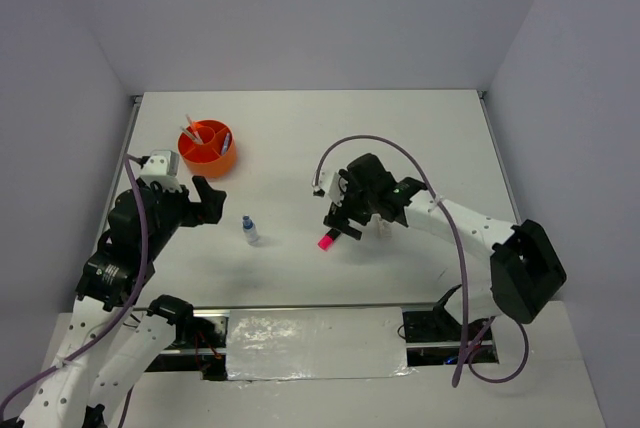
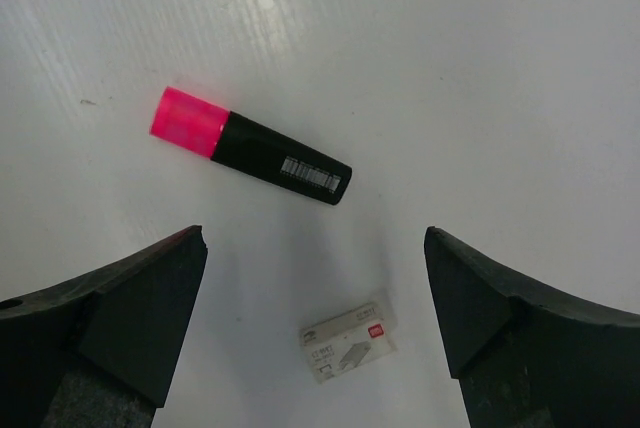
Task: Sort the stationery into containers
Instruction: Pick up the pen from the center of the board.
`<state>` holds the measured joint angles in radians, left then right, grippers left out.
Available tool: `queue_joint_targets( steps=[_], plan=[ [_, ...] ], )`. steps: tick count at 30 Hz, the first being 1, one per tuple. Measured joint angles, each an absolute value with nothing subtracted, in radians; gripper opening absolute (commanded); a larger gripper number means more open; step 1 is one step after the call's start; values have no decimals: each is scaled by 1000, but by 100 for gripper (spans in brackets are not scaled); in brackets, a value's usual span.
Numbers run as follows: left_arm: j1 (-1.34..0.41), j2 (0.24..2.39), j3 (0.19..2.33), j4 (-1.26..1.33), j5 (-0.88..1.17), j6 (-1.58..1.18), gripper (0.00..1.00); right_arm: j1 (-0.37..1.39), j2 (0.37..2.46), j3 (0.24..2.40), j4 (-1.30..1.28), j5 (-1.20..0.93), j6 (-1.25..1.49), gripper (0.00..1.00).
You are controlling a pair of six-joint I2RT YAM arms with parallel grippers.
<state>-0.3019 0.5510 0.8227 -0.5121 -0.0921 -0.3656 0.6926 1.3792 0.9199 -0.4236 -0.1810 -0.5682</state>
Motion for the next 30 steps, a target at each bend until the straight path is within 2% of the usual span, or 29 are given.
queue_joint_targets(
  steps=[13, 17, 18, 22, 25, 26, 27, 29, 30],
  plan=[
    [-302, 542, 823, -516, -118, -365, 99, 691, 1594, 937, -417, -324, -757, 94],
    [-302, 540, 823, -516, -119, -365, 99, 691, 1663, 948, -411, -331, -774, 88],
    [-302, 540, 823, -516, -119, -365, 99, 691, 1680, 952, -410, -331, -778, 84],
    [-302, 539, 823, -516, -119, -365, 99, 696, 1700, 963, -411, -344, -785, 76],
    [-302, 538, 823, -516, -119, -365, 99, 711, 1702, 962, -407, -337, -795, 51],
    [-302, 538, 823, -516, -119, -365, 99, 716, 1703, 962, -405, -337, -795, 29],
    [-302, 538, 823, -516, -119, -365, 99, 721, 1705, 962, -403, -339, -800, 18],
    [-302, 538, 823, -516, -120, -365, 99, 725, 1709, 970, -408, -338, -812, 0],
    [-302, 537, 823, -516, -122, -365, 99, 727, 1714, 979, -414, -341, -810, 0]
  ],
)
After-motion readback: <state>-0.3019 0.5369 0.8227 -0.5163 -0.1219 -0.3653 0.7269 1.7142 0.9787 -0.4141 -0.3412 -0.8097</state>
